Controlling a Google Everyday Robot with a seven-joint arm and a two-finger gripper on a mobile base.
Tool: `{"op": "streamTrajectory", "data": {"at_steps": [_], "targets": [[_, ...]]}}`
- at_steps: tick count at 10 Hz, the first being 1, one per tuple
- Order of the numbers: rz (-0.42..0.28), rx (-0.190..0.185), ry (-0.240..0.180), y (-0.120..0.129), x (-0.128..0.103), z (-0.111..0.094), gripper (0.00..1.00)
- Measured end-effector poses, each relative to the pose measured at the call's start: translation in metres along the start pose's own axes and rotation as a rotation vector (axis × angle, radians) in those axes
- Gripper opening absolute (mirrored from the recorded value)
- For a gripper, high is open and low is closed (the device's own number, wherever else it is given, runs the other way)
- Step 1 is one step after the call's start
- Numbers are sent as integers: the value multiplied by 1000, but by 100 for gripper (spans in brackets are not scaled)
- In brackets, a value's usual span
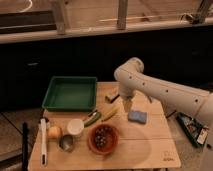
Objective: Place sponge in tray
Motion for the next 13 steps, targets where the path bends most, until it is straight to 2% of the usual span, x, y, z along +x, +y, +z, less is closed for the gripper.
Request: {"op": "streamTrajectory", "data": {"at_steps": [2, 4, 6, 8, 11, 13], "targets": [[42, -17, 3, 3, 9, 12, 80], [76, -8, 0, 8, 17, 25, 80], [112, 7, -17, 17, 30, 37, 80], [157, 8, -55, 27, 41, 50, 80], [227, -46, -98, 53, 59, 88, 80], [254, -66, -110, 67, 67, 99, 80]]}}
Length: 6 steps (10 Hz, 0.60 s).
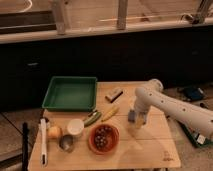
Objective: Place sponge in tray
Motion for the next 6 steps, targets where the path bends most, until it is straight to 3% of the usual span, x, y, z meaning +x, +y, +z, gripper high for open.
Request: {"op": "streamTrajectory", "data": {"at_steps": [2, 6], "targets": [[23, -14, -10, 11, 16, 4, 80], [37, -36, -37, 20, 24, 9, 80]]}}
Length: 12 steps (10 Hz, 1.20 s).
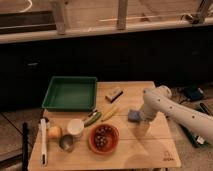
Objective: Place sponge in tray
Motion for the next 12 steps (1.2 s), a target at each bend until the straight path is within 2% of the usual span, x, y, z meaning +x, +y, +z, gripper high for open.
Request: {"op": "streamTrajectory", "data": {"at_steps": [3, 4, 11, 12], "targets": [[-4, -15, 2, 0, 1, 3, 80], [-4, -18, 2, 0, 1, 3, 75], [6, -10, -12, 0, 4, 2, 7], [7, -8, -14, 0, 5, 2, 1]]}}
